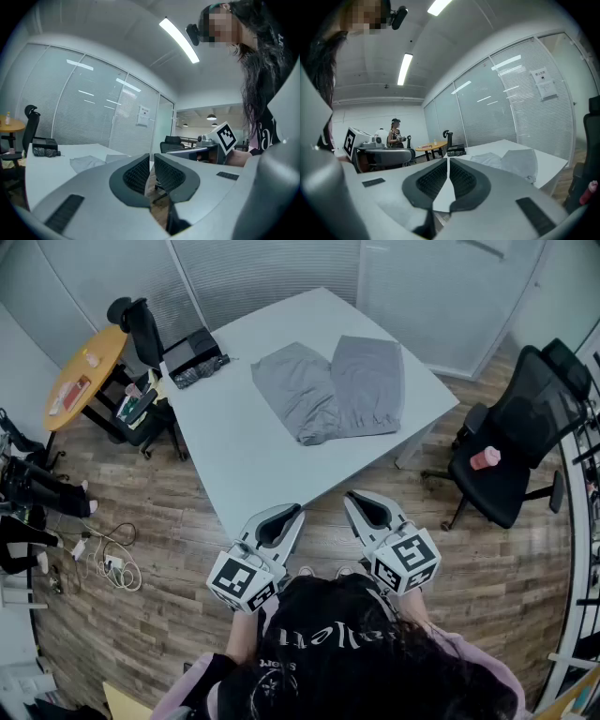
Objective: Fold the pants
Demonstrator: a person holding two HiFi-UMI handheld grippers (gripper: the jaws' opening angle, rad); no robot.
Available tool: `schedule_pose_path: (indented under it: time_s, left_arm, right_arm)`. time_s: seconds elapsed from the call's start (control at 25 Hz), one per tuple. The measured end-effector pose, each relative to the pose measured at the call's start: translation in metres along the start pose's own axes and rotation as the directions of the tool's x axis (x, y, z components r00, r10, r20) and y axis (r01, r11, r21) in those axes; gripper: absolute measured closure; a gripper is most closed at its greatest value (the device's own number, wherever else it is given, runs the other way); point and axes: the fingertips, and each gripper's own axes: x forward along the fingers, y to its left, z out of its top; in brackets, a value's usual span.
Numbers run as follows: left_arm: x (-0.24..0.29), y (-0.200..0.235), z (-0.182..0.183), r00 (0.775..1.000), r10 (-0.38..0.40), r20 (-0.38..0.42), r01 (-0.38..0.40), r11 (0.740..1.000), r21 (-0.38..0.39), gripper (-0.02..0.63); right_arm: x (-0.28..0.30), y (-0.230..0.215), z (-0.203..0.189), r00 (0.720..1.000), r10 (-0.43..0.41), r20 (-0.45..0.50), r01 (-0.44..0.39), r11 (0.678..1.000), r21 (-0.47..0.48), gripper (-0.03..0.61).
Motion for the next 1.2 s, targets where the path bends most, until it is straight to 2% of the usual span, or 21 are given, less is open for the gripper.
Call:
schedule_pose_path:
  time_s: [0.84,1.04,1.2]
  left_arm:
    - [0.059,-0.031,-0.007,1.000,0.003,-0.031,-0.003,1.000,0.009,0.563]
    - [0.068,-0.032,-0.014,0.997,0.045,-0.059,-0.044,0.999,0.019,0.563]
    - [0.069,-0.024,-0.021,0.993,0.079,-0.090,-0.080,0.997,-0.005,0.563]
  right_arm:
    - [-0.046,-0.067,-0.006,0.999,-0.035,0.029,0.032,0.997,0.069,0.546]
    - [-0.053,-0.085,-0.018,1.000,-0.027,0.008,0.026,0.996,0.088,0.546]
    - [-0.053,-0.095,-0.025,1.000,-0.021,-0.004,0.022,0.992,0.126,0.546]
